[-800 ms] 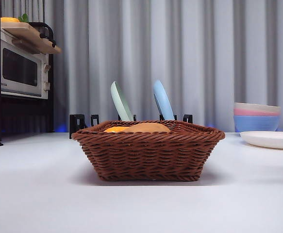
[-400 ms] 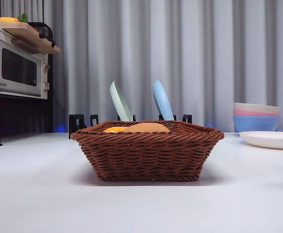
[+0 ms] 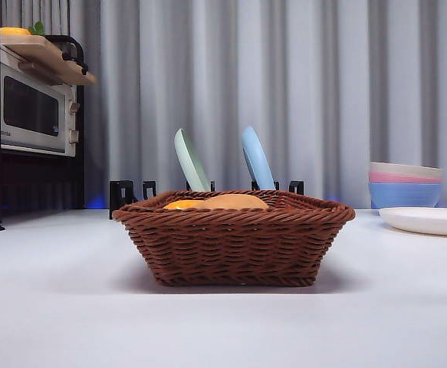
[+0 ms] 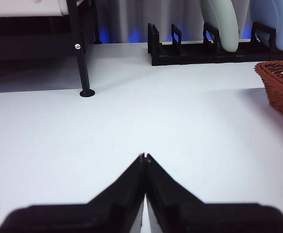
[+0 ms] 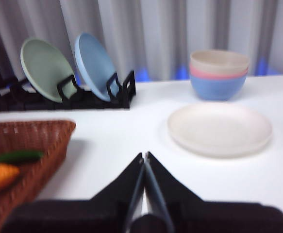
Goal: Pick up the basket,pick up the corn from the table,pick up the potato from the table,pick up the cucumber from the table,put all items into the basket
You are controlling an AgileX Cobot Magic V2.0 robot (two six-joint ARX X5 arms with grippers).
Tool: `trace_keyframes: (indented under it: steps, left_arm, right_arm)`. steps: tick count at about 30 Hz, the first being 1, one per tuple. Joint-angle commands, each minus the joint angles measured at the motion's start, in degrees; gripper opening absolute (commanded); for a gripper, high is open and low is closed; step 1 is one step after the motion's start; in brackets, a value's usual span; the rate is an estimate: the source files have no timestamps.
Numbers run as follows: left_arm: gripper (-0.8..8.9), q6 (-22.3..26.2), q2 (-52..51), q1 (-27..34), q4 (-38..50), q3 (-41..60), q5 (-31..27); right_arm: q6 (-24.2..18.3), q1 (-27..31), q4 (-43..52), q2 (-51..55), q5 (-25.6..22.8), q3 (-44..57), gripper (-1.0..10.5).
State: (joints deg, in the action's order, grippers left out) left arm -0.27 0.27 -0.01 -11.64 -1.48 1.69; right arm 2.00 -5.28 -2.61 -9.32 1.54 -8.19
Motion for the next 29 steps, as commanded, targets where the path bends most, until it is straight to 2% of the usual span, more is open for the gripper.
trace_keyframes:
  steps: [1,7,16,19,29]
  left_arm:
    - [-0.03,-0.46,-0.15,0.11,0.04,0.81,-0.11]
    - [-0.03,-0.44,-0.15,0.11,0.04,0.81,-0.11]
    - [-0.03,-0.46,-0.15,0.11,0.04,0.81,-0.09]
    - [-0.03,-0.44,-0.15,0.11,0.04,0.81,-0.09]
    - [-0.03,-0.44,-0.15,0.11,0.04,0.81,-0.09]
  right_arm:
    - [-0.42,0.74,0.87,2.91,0.07,3.58,0.0]
    - [-0.35,0.87,0.50,7.48,0.07,7.87,0.0]
    - [0.52,0.92,-8.07,9.27,0.17,7.82,0.0]
    - [2.86,0.90,-7.76,8.33,-0.02,7.80,0.0]
    - [2.84,0.90,-7.74,7.43,-0.42,7.80,0.0]
